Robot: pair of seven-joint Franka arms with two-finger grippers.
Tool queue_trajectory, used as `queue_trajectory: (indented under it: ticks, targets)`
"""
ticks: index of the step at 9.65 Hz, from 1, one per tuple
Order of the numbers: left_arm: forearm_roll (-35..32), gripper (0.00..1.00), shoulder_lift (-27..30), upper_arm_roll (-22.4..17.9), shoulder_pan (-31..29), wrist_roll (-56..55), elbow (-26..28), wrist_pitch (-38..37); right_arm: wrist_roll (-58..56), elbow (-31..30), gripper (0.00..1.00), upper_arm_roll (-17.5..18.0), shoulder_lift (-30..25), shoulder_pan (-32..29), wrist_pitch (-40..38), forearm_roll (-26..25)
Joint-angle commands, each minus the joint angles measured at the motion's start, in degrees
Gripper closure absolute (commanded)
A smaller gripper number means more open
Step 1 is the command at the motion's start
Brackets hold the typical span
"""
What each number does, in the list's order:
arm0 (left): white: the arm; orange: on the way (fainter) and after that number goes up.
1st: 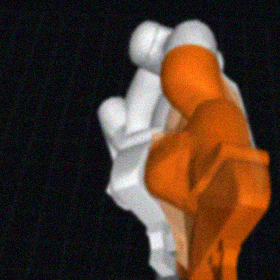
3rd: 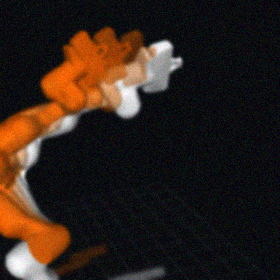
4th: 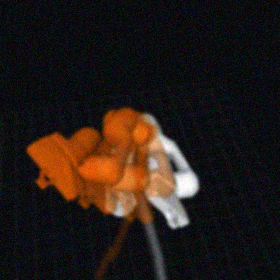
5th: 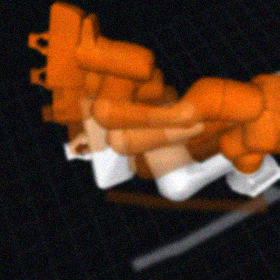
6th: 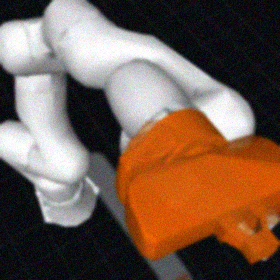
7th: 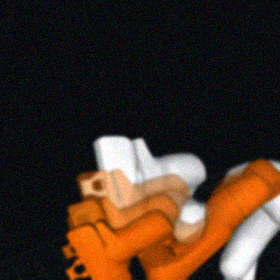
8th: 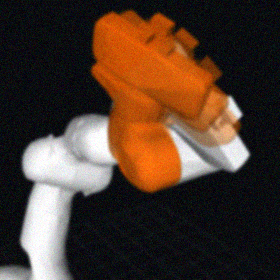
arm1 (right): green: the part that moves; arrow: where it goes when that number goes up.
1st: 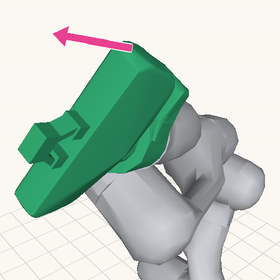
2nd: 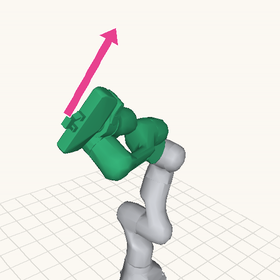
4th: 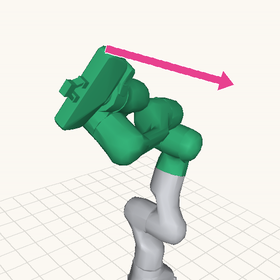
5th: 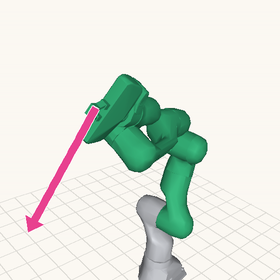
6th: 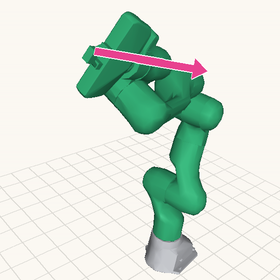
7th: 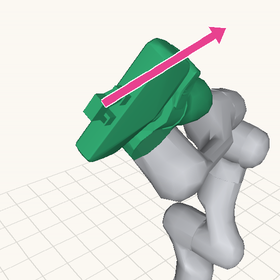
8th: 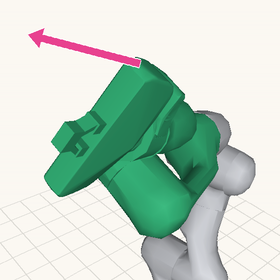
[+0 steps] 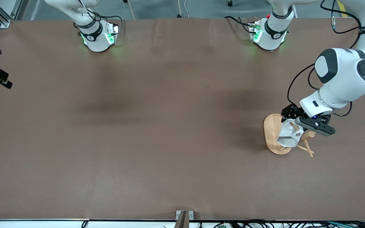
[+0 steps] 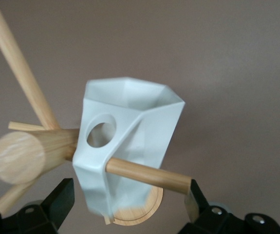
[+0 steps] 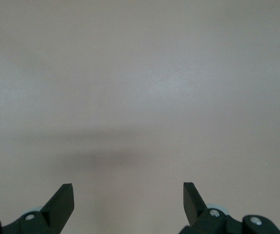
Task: Hang cup on rack
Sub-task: 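Open the left gripper and lift it away from the cup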
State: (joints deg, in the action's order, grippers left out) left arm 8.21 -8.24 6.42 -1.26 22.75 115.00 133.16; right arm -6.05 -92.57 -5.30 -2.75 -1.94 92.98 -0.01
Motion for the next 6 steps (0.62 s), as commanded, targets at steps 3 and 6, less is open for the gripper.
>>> queue_trajectory:
  ticks: [3,6]
  targets:
    - [0.58,0.00,6.81,-0.18,0.47,-6.29,-0.03,-7.10,0.69,-1.64,0.01,0.29,-1.56,-0.08,0.27,-0.70]
    - [-0.21,0.00,11.39,-0.71,0.39,-10.44,-5.11,-20.08,0.78,-1.56,0.01,0.29,-1.56,-0.08,0.19,-0.78]
